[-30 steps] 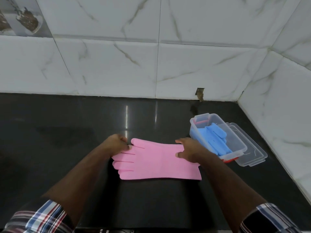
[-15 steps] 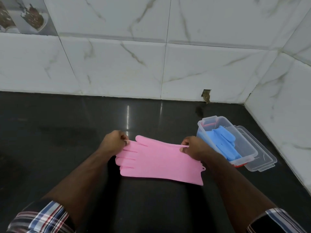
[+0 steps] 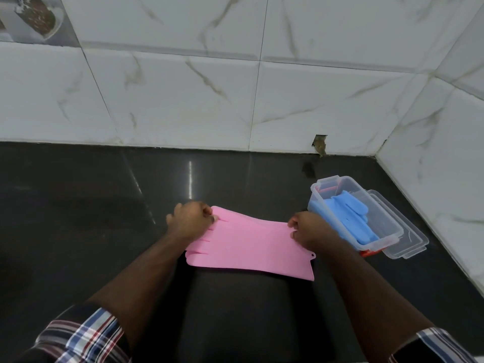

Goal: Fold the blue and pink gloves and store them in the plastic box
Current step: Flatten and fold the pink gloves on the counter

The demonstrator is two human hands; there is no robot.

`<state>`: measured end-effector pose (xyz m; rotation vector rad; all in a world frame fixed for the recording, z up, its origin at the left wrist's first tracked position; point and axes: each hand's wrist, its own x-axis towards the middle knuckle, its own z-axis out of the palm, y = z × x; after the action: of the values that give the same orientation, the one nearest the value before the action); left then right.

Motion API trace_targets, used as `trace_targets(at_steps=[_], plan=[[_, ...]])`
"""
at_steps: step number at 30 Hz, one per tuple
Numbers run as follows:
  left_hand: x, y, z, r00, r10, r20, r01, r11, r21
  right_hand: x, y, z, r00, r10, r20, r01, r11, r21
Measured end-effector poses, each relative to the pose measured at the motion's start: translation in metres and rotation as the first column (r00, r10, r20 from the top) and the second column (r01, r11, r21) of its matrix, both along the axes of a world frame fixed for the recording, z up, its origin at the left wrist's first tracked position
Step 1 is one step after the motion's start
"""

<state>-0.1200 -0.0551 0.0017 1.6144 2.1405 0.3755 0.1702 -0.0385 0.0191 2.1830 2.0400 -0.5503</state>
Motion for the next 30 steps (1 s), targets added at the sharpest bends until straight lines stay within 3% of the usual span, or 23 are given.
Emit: trace_targets(at_steps=[4,7,13,30], plan=[[0.007,0.002,0.003,0.999,0.036,-0.001,-0.036,0.999,-0.019,0.001,0.0,0.004,0.991,0.03,0.133,-0.023,0.998,-0.051],[0.006,0.007,0.001,0.994,0.072,0.081,-0.072,0.997,-0.001,0.002,-0.002,0.004,0.999,0.037,0.0,-0.037,0.999,0.023],[-0.001,0.013,-0.004,0.974,0.084,0.21,-0.088,0.996,0.012,0.01,-0.011,0.009,0.992,-0.046,-0.114,0.058,0.993,0.101],[0.007,0.015,0.001,0.998,0.039,0.055,-0.043,0.997,0.063,0.011,-0.014,-0.001,0.982,-0.04,-0.185,0.06,0.993,0.103]])
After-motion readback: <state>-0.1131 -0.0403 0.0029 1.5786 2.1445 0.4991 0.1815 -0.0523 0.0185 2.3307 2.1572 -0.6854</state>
